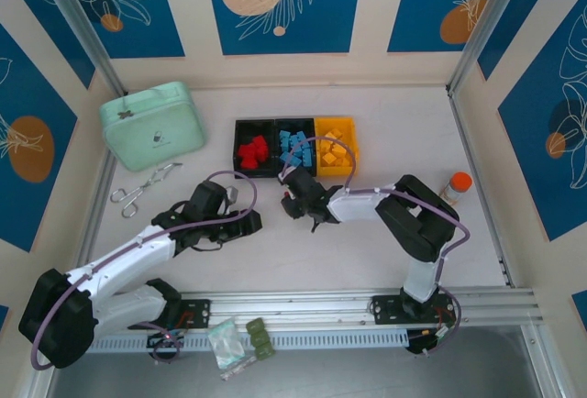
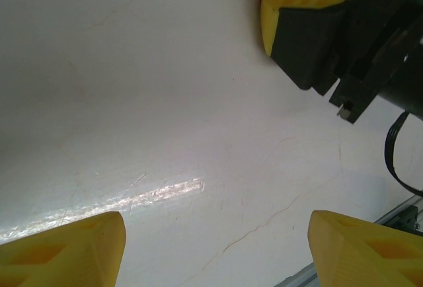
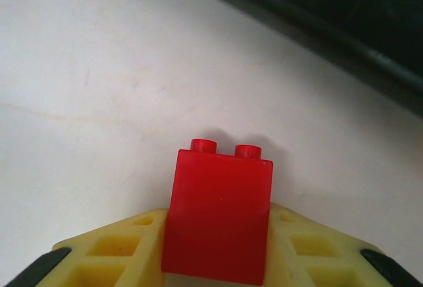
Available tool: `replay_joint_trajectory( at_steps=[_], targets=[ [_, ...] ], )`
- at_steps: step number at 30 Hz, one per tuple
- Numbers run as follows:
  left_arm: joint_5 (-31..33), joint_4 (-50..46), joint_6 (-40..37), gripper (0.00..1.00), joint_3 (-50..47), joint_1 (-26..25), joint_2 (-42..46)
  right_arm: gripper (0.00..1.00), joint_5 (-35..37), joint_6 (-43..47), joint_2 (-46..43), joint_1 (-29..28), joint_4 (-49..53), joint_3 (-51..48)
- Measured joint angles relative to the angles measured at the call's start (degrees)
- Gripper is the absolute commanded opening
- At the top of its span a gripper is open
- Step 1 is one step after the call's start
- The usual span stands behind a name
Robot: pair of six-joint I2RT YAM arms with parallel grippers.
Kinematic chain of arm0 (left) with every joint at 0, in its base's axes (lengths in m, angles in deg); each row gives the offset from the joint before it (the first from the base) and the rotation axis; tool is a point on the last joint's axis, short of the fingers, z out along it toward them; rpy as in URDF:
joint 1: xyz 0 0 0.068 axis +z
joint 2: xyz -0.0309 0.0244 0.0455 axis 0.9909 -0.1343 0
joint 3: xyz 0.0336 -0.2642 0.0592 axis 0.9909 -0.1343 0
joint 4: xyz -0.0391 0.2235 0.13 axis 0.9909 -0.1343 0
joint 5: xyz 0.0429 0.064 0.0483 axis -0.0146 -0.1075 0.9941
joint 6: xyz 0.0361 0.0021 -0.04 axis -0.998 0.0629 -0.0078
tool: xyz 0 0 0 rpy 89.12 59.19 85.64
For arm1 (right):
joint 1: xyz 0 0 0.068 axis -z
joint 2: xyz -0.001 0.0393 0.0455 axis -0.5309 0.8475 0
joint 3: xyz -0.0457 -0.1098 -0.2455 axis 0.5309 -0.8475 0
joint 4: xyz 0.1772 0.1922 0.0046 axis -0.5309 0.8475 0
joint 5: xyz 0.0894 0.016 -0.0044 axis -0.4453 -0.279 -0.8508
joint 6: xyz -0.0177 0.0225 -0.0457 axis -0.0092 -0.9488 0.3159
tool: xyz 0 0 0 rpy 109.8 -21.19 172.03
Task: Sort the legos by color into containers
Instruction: Pick up the lego from the center of the table, then place the lego in the container.
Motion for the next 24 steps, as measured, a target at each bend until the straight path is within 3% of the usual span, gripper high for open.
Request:
replay_joint_trajectory(
  at_steps=[12,18,24],
  targets=[
    [0.9,-0.2,1.0,0.73,-1.5,0.0,5.0,0.31,-2.9,-1.4,-10.9,-1.6,12.5,5.6],
    [1.3,-0.6,1.0,0.73,-1.5,0.0,6.8,0.32,-7.8,-4.6,-9.8,0.9,20.9,18.4],
    [1.6,-1.1,1.3,0.73,-2.4,0.0,8.3,0.31,-11.2,-8.3,-0.9,3.9,29.8,35.5]
  ],
)
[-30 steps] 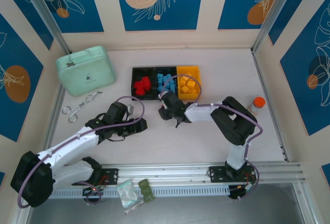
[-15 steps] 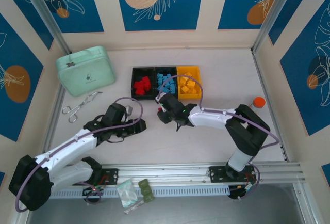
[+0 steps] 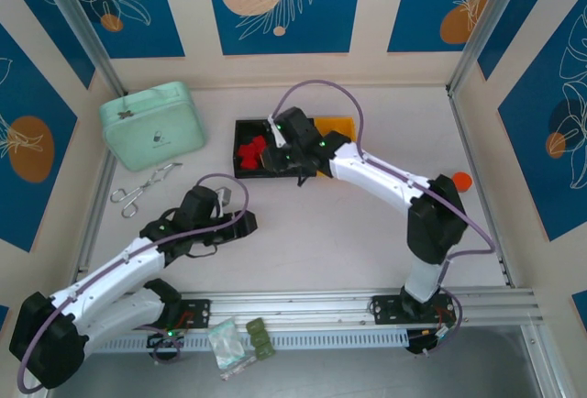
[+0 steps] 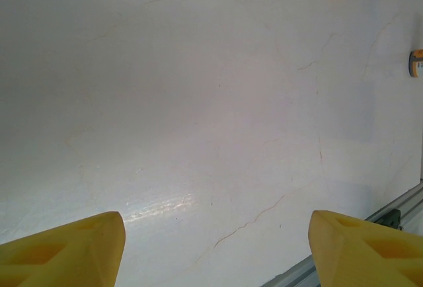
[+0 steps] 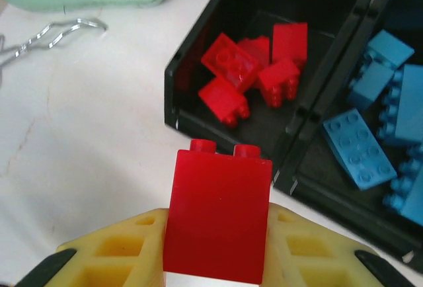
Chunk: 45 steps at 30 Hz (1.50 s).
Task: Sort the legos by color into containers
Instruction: Place the lego in the container.
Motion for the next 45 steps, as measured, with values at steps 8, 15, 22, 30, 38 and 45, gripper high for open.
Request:
replay_joint_trajectory(
  at_steps=[8,15,22,30,38,45],
  targets=[
    [0.7,-0.7,0.9,0.73,-1.9,0.0,2.4,0.31,-1.2,-3.9,14.5,1.7,10.4,17.3],
    [0.8,-1.4,1.6,0.73,-3.0,0.0,3.3,0.31,-0.7,-6.2,23.0,2.1,15.1,29.1],
    [0.8,-1.5,1.7,0.73,-3.1,0.0,3.3,0.32,0.9,-6.9,32.9,3.2,19.3,43.1],
    [0.8,-1.7,2.2,0.73,-3.6,0.0,3.3,0.36,2.5,-7.0,42.3,4.3,24.7,56.8],
    [0.8,-1.9,2.7,0.73,-3.7,0.0,3.3,0.51,3.6,-6.6,44.1,4.9,26.6,60.0],
    [0.8,-1.9,2.8,0.73,-4.0,0.0,3.2,0.55,4.0,-6.2,44.1,4.9,26.8,61.6]
  ],
)
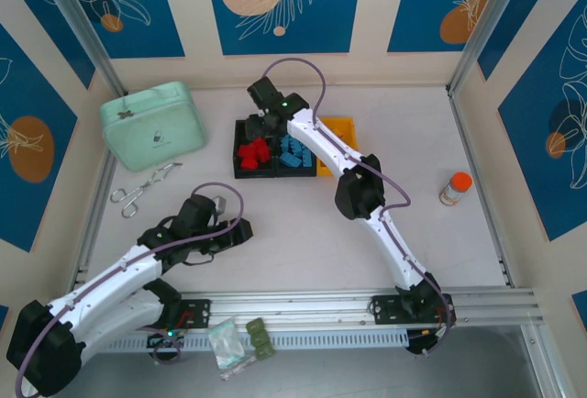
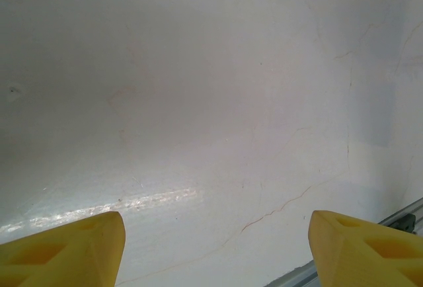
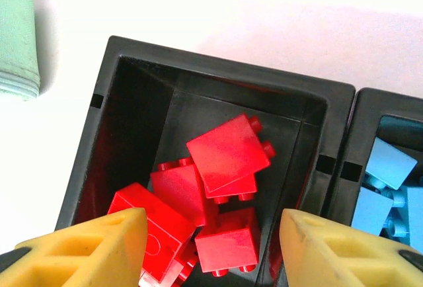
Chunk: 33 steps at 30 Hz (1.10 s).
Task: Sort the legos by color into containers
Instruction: Place the lego in the container, then reset both arms
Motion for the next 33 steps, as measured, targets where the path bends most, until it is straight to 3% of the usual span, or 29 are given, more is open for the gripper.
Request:
replay_joint_trajectory(
  at_steps=[5,10,21,24,27,28,33],
  targets=[
    [0.0,0.0,0.0,0.73,0.0,0.0,0.0,0.55,0.9,0.3,-0.2,-0.2,-0.2,-0.4],
    [0.5,0.0,0.0,0.73,0.0,0.0,0.0,0.59,1.3,0.5,-5.0,-0.6,-1.5,-9.1],
    [4.3,0.1,-2.5,0.84,3.3,0.3,-3.8,0.76,1.2,0.4,-34.9,-1.3,-14.8,-47.5],
    [5.7,0.2,-5.0,0.99,6.9,0.6,-7.3,0.79,1.4,0.1,-42.0,-1.1,-17.7,-56.5],
    [7.4,0.2,-6.6,0.99,10.7,0.9,-10.4,0.85,2.1,-0.2,-47.5,-1.0,-20.0,-64.1],
    [8.0,0.2,-7.3,0.99,12.0,1.0,-11.4,0.98,2.5,-0.3,-49.1,-0.9,-20.4,-66.3],
    [12.0,-0.5,-11.0,0.99,18.4,1.5,-15.5,0.99,3.8,-0.4,-57.1,0.4,-21.9,-75.9]
  ],
)
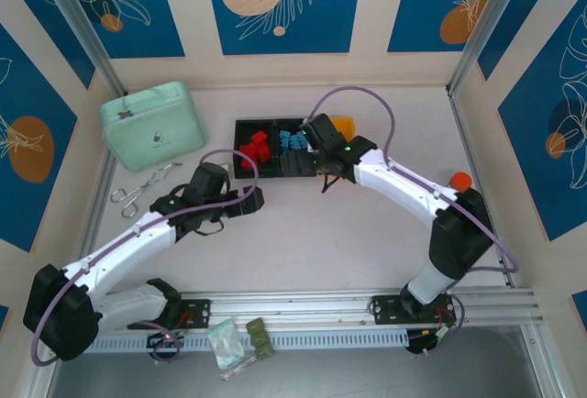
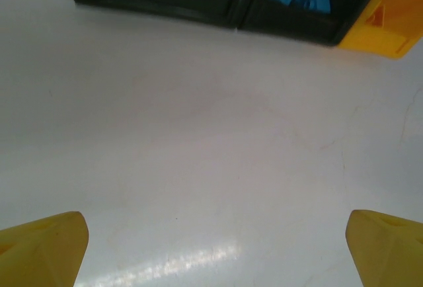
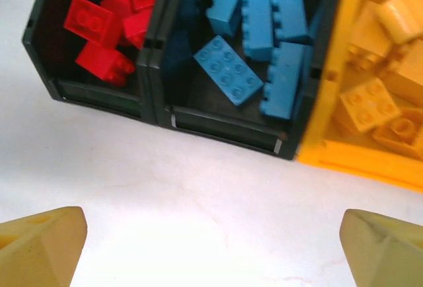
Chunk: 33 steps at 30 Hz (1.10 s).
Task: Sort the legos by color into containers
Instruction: Reset both arms
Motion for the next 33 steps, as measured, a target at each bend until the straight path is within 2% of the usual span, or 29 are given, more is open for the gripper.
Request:
replay_joint_trajectory(
  at_steps=[5,10,13,17,22,26,29,33],
  targets=[
    [7.2,-1.3,-5.9,0.99,5.6,1.1,-1.2,0.99,3.3,0.2,-9.6,2.9,-2.1,-8.2],
    [15.8,-0.5,-14.4,0.99,8.0,3.6,-1.1,0.99,13.0,0.9,-17.4,6.4,-6.1,-16.6],
    [20.6,3.0,-20.0,0.99,5.4,6.2,0.3,0.99,18.6,3.0,-21.0,10.6,-12.4,-23.5],
    [25.2,10.7,-26.2,0.99,-2.8,11.3,4.2,0.99,22.8,8.6,-25.5,16.5,-27.1,-37.8],
    [27.5,20.2,-32.5,0.99,-12.4,19.3,4.0,0.99,23.5,11.3,-24.1,23.5,-38.0,-46.7],
    [27.2,28.8,-33.8,0.99,-16.5,25.4,-2.1,0.99,23.0,13.4,-19.8,27.2,-50.9,-51.2],
    [26.4,37.7,-34.6,0.99,-18.9,27.3,-8.8,0.99,21.0,15.4,-15.5,29.1,-59.2,-53.2],
    [23.9,50.1,-36.2,0.99,-21.4,27.6,-14.6,0.99,13.2,16.0,-10.1,33.4,-70.6,-54.0]
  ],
)
